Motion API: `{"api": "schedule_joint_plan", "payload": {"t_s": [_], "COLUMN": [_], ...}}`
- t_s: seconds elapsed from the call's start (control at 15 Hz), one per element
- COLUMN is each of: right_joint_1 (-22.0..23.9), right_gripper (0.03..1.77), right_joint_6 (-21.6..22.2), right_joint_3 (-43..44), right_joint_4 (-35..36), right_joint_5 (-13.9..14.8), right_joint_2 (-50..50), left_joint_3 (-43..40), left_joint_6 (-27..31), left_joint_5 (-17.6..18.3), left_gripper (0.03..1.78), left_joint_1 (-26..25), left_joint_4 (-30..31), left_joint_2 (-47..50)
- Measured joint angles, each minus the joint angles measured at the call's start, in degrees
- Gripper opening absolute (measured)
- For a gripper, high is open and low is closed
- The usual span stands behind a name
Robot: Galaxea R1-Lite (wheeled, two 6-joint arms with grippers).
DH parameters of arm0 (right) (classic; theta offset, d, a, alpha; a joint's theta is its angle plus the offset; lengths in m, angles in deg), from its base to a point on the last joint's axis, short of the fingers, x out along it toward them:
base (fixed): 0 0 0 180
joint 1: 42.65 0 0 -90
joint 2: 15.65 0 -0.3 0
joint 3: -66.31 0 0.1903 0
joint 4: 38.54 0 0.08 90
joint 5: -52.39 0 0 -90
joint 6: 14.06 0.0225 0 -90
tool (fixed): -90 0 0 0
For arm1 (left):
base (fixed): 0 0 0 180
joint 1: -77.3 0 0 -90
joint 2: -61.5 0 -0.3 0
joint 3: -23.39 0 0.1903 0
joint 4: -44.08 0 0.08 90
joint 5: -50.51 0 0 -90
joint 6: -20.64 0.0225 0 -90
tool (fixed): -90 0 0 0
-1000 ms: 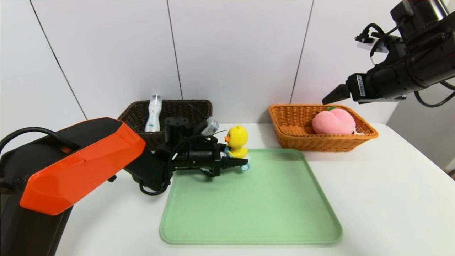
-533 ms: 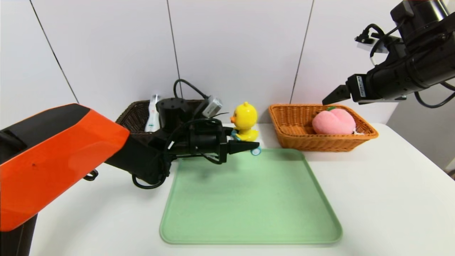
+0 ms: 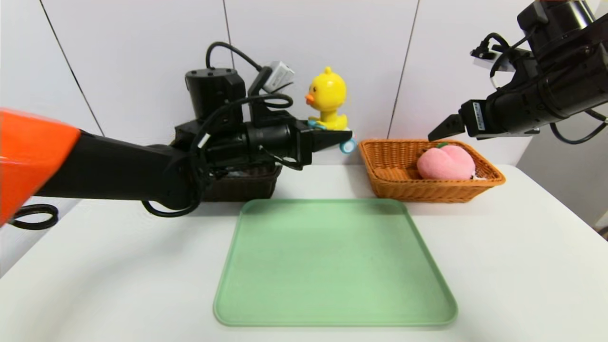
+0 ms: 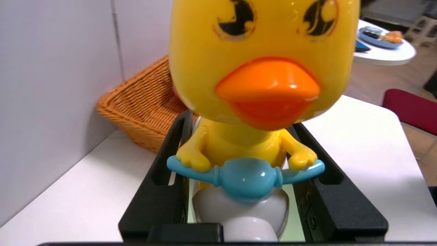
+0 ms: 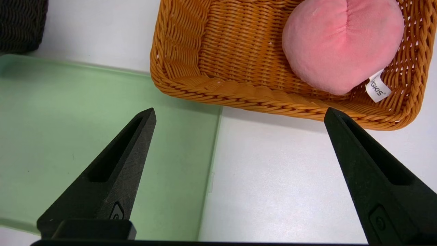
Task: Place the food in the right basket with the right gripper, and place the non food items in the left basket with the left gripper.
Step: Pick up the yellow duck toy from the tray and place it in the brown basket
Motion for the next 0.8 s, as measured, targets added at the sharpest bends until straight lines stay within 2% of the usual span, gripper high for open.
{"api": "schedule_joint_plan", "payload": {"t_s": [0.2, 0.4, 0.47, 0.6, 0.8], "right_joint_1": [0.00, 0.33, 0.48, 0.63, 0.69], "right_gripper": [1.70, 1.70, 1.70, 1.70, 1.70], "right_joint_6": [-0.09, -2.65, -3.86, -5.39, -5.66], "right_joint_3": [-0.01, 0.07, -0.04, -0.01, -0.01], "right_joint_4": [-0.07, -0.05, 0.04, 0.24, 0.22], "right_joint_5": [0.90, 3.40, 4.49, 6.60, 7.07], "right_joint_2": [0.00, -0.09, -0.18, -0.40, -0.38], "left_joint_3": [3.22, 7.68, 8.33, 8.81, 8.92], "left_joint_6": [1.69, 7.55, 8.66, 9.03, 9.56], "left_joint_5": [-6.12, -12.62, -14.41, -15.41, -16.24], "left_gripper": [0.85, 0.85, 0.85, 0.85, 0.85], "left_joint_1": [-2.93, -7.47, -9.07, -11.17, -15.13], "left_joint_4": [-12.13, -25.27, -27.50, -28.99, -29.62], "left_joint_2": [3.73, 6.07, 6.34, 6.35, 4.85]}}
